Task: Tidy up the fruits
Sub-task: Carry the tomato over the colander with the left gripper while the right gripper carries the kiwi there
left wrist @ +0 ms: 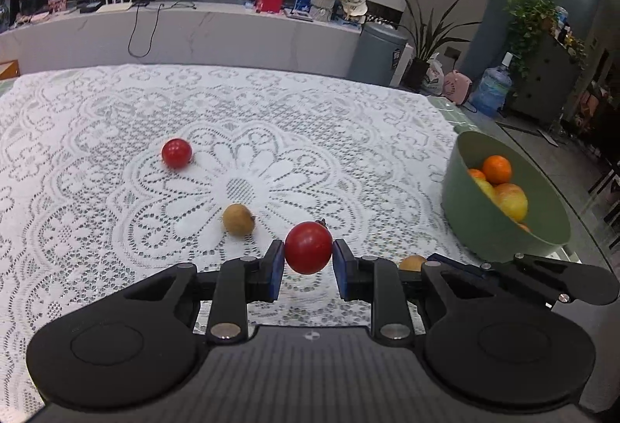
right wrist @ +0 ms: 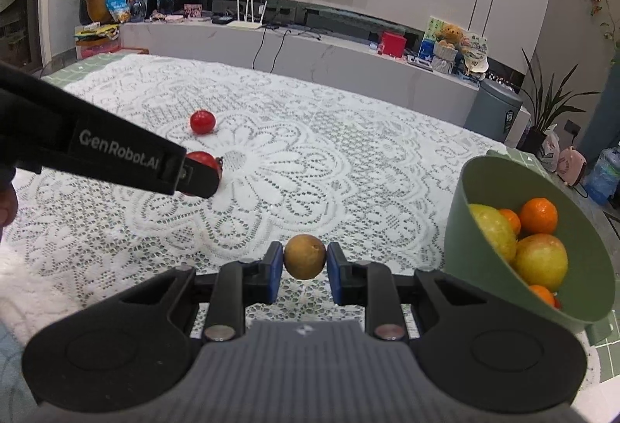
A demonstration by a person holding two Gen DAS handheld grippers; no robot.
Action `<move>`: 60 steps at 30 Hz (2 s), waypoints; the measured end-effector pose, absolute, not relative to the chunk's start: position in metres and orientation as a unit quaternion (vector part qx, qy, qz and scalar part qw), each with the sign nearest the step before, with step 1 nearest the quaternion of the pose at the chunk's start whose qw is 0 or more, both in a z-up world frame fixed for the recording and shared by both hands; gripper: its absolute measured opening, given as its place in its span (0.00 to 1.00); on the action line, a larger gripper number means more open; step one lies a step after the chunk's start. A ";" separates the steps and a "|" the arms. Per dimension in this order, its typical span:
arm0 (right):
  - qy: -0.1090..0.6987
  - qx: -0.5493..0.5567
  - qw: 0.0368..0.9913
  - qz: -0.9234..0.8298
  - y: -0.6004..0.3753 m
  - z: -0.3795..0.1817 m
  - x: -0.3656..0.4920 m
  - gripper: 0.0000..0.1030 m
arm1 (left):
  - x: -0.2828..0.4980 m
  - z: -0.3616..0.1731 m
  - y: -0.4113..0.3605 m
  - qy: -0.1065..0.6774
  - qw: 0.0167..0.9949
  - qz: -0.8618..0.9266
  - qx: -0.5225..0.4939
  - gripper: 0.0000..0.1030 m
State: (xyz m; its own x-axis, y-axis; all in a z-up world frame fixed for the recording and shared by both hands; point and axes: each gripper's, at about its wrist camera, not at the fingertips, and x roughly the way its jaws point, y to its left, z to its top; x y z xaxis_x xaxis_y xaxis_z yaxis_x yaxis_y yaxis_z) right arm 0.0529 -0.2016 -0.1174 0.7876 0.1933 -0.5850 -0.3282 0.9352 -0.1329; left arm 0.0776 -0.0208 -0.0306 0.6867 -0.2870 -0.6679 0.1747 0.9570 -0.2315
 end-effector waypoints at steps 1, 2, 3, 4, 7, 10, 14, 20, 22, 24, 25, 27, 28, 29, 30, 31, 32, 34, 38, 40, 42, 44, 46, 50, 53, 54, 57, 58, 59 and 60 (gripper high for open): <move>0.293 -0.113 0.939 0.139 -0.203 -0.115 0.051 0.20 | 0.076 -0.028 -0.023 0.373 0.916 -0.128 -0.073 0.29; 0.292 -0.112 0.940 0.137 -0.205 -0.113 0.049 0.20 | 0.074 -0.026 -0.025 0.371 0.917 -0.130 -0.071 0.29; 0.290 -0.111 0.941 0.135 -0.207 -0.110 0.046 0.20 | 0.073 -0.024 -0.027 0.369 0.917 -0.132 -0.069 0.29; 0.289 -0.110 0.942 0.134 -0.209 -0.108 0.044 0.20 | 0.071 -0.022 -0.029 0.367 0.918 -0.135 -0.067 0.29; 0.283 -0.100 0.945 0.133 -0.218 -0.101 0.038 0.20 | 0.067 -0.016 -0.036 0.361 0.919 -0.142 -0.062 0.29; 0.274 -0.097 0.948 0.129 -0.225 -0.096 0.033 0.20 | 0.066 -0.011 -0.043 0.358 0.920 -0.150 -0.058 0.29; 0.255 -0.087 0.956 0.119 -0.236 -0.088 0.025 0.20 | 0.064 -0.005 -0.054 0.352 0.921 -0.157 -0.051 0.29; 0.253 -0.057 0.958 0.125 -0.253 -0.081 0.023 0.20 | 0.064 0.002 -0.069 0.347 0.921 -0.172 -0.045 0.29; 0.249 -0.053 0.961 0.106 -0.258 -0.079 0.023 0.21 | 0.065 0.004 -0.074 0.346 0.920 -0.176 -0.042 0.29; 0.245 -0.051 0.963 0.097 -0.264 -0.076 0.025 0.20 | 0.067 0.006 -0.078 0.344 0.920 -0.182 -0.041 0.29; 0.244 -0.050 0.964 0.094 -0.267 -0.074 0.025 0.20 | 0.068 0.008 -0.080 0.342 0.920 -0.185 -0.039 0.29; 0.242 -0.050 0.964 0.094 -0.274 -0.070 0.027 0.20 | 0.070 0.011 -0.086 0.339 0.921 -0.191 -0.037 0.29; 0.241 -0.053 0.965 0.091 -0.277 -0.067 0.027 0.20 | 0.071 0.013 -0.089 0.337 0.921 -0.194 -0.036 0.29; 0.238 -0.055 0.966 0.086 -0.280 -0.065 0.028 0.19 | 0.073 0.015 -0.092 0.335 0.920 -0.199 -0.036 0.29; 0.236 -0.057 0.966 0.084 -0.283 -0.062 0.029 0.18 | 0.074 0.017 -0.096 0.333 0.920 -0.202 -0.036 0.29; 0.235 -0.057 0.967 0.080 -0.287 -0.059 0.030 0.15 | 0.075 0.020 -0.099 0.331 0.920 -0.206 -0.036 0.29; 0.235 -0.057 0.967 0.076 -0.292 -0.057 0.031 0.12 | 0.077 0.022 -0.103 0.328 0.920 -0.211 -0.035 0.29; 0.238 -0.054 0.967 0.072 -0.301 -0.052 0.035 0.11 | 0.080 0.027 -0.110 0.322 0.920 -0.220 -0.035 0.29; 0.248 -0.054 0.965 0.068 -0.315 -0.048 0.040 0.06 | 0.088 0.035 -0.123 0.315 0.918 -0.238 -0.040 0.29; 0.254 -0.051 0.963 0.069 -0.322 -0.049 0.042 0.06 | 0.091 0.036 -0.127 0.313 0.918 -0.242 -0.040 0.29; 0.262 -0.039 0.961 0.076 -0.327 -0.054 0.039 0.07 | 0.094 0.034 -0.126 0.314 0.916 -0.245 -0.040 0.29; 0.276 -0.024 0.957 0.083 -0.326 -0.063 0.036 0.11 | 0.096 0.029 -0.123 0.322 0.915 -0.242 -0.040 0.29; 0.294 -0.012 0.951 0.095 -0.324 -0.075 0.034 0.21 | 0.098 0.022 -0.119 0.332 0.912 -0.236 -0.040 0.29; 0.323 -0.007 0.940 0.112 -0.310 -0.099 0.033 0.25 | 0.100 0.009 -0.109 0.351 0.909 -0.220 -0.042 0.29; 0.340 -0.023 0.933 0.118 -0.297 -0.114 0.039 0.25 | 0.099 0.002 -0.103 0.362 0.907 -0.211 -0.043 0.29; 0.346 -0.026 0.930 0.120 -0.294 -0.117 0.041 0.25 | 0.098 0.000 -0.101 0.364 0.907 -0.209 -0.043 0.29; 0.358 -0.034 0.926 0.116 -0.290 -0.127 0.047 0.25 | 0.095 -0.004 -0.096 0.370 0.905 -0.205 -0.043 0.29; 0.361 -0.035 0.925 0.115 -0.289 -0.130 0.049 0.25 | 0.095 -0.005 -0.095 0.372 0.904 -0.204 -0.044 0.29; 0.364 -0.036 0.924 0.114 -0.288 -0.132 0.050 0.25 | 0.095 -0.007 -0.094 0.374 0.904 -0.204 -0.044 0.29; 0.367 -0.037 0.923 0.114 -0.288 -0.135 0.052 0.25 | 0.094 -0.008 -0.093 0.376 0.903 -0.203 -0.044 0.29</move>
State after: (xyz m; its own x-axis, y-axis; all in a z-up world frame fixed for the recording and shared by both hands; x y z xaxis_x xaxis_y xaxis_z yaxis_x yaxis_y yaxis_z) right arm 0.0517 -0.2877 -0.1346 0.7053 0.1832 -0.6848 -0.2378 0.9712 0.0149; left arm 0.0943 -0.0933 -0.0077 0.6352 -0.3990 -0.6612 0.3327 0.9141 -0.2320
